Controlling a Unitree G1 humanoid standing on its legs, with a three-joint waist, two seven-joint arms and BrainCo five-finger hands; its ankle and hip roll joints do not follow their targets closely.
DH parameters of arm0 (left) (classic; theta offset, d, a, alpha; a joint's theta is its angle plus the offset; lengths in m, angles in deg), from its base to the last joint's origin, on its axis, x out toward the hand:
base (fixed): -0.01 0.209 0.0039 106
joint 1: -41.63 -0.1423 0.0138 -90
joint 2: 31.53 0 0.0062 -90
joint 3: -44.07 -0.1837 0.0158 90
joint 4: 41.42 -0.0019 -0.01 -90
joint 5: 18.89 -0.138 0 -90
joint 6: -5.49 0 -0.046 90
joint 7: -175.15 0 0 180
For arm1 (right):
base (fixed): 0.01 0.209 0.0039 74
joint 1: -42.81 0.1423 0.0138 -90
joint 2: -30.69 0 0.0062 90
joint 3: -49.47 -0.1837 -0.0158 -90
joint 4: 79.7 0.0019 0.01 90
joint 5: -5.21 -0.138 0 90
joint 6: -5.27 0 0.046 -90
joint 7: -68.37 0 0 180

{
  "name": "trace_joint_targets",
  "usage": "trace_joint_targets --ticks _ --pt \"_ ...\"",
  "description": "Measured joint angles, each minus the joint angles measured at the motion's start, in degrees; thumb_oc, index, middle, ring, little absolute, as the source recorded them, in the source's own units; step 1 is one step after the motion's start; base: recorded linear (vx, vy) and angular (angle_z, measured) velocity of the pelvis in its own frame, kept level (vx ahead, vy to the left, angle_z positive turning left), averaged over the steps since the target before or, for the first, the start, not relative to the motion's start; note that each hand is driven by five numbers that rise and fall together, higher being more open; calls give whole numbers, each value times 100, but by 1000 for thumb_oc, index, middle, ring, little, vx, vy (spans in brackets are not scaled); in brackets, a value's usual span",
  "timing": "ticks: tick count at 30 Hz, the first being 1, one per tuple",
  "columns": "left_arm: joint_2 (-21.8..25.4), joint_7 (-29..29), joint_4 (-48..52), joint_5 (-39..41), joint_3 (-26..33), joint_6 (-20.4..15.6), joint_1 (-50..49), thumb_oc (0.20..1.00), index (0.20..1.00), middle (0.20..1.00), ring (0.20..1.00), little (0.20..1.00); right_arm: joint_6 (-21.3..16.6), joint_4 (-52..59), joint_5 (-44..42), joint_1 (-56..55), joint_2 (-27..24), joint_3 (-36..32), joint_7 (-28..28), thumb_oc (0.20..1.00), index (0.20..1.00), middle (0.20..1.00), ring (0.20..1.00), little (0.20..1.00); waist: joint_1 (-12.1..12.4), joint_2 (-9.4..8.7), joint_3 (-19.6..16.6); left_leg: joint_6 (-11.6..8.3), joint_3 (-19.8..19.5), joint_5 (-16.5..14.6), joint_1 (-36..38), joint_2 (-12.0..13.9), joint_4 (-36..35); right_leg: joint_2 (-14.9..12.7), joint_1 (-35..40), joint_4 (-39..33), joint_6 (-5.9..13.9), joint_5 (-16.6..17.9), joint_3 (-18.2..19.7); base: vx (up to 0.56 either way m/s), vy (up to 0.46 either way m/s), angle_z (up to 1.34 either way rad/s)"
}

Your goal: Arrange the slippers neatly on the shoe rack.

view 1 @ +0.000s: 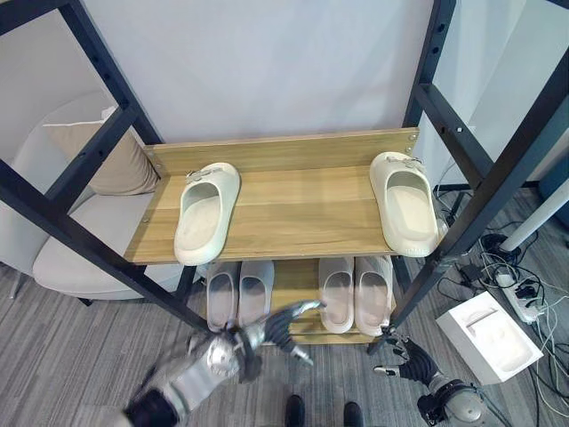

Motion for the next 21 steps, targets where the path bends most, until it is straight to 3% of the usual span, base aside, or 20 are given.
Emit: trace_joint_targets --ticks 2,7,10,13,16,18,19,21 --pt "0 -1 642 400 324 -128 -71 1000 1000 1000 1000 1000 -10 1 -360 32 89 -233 31 1000 1000 1000 1000 1000 -53 55 -46 41 21 17 -4 -3 15 -2 2 3 -5 5 9 3 -16 -4" --pt "-43 135 809 947 379 -129 -9 1000 1000 1000 1000 1000 -10 4 -546 88 38 -430 41 1000 1000 1000 1000 1000 -53 100 -78 84 70 54 1 17 34 15 -2 3 -83 60 15 -2 -17 -1" --pt "-191 330 1352 2227 425 -63 -12 1000 1000 1000 1000 1000 -11 -2 -549 57 58 -454 67 1000 1000 1000 1000 1000 -49 90 -70 83 73 54 4 20 33 18 3 2 -81 57 9 0 0 0" --pt "-314 411 1620 2852 467 73 139 1000 1000 1000 1000 1000 -12 1 -539 37 69 -433 73 1000 1000 1000 1000 1000 -52 74 -59 80 74 54 6 24 33 20 4 1 -37 27 4 -13 -25 0" --pt "-652 365 2194 3542 932 -9 453 1000 1000 1000 1000 1000 -12 1 -529 -26 101 -411 70 1000 1000 1000 1000 1000 -48 58 -49 75 65 55 7 23 33 20 15 2 -15 11 -9 4 -33 2" --pt "-901 19 2182 3669 1502 -168 686 1000 1000 1000 1000 1000 -12 2 -528 -64 182 -394 68 1000 1000 1000 1000 1000 -43 42 -38 55 35 44 5 25 32 27 17 2 -17 12 -19 11 -57 5" --pt "-825 -382 2082 3221 2036 -298 734 1000 1000 1000 1000 1000 -12 0 -527 -74 188 -380 67 1000 1000 1000 1000 1000 -33 35 -33 20 -22 42 -3 28 33 37 23 2 -21 15 -49 17 -52 9" --pt "-798 -819 1890 2840 2483 -448 799 1000 1000 1000 1000 1000 -14 -1 -524 -75 180 -388 72 1000 1000 1000 1000 1000 -16 16 -20 7 -36 52 -23 34 32 42 17 2 -29 16 -63 15 -22 10"
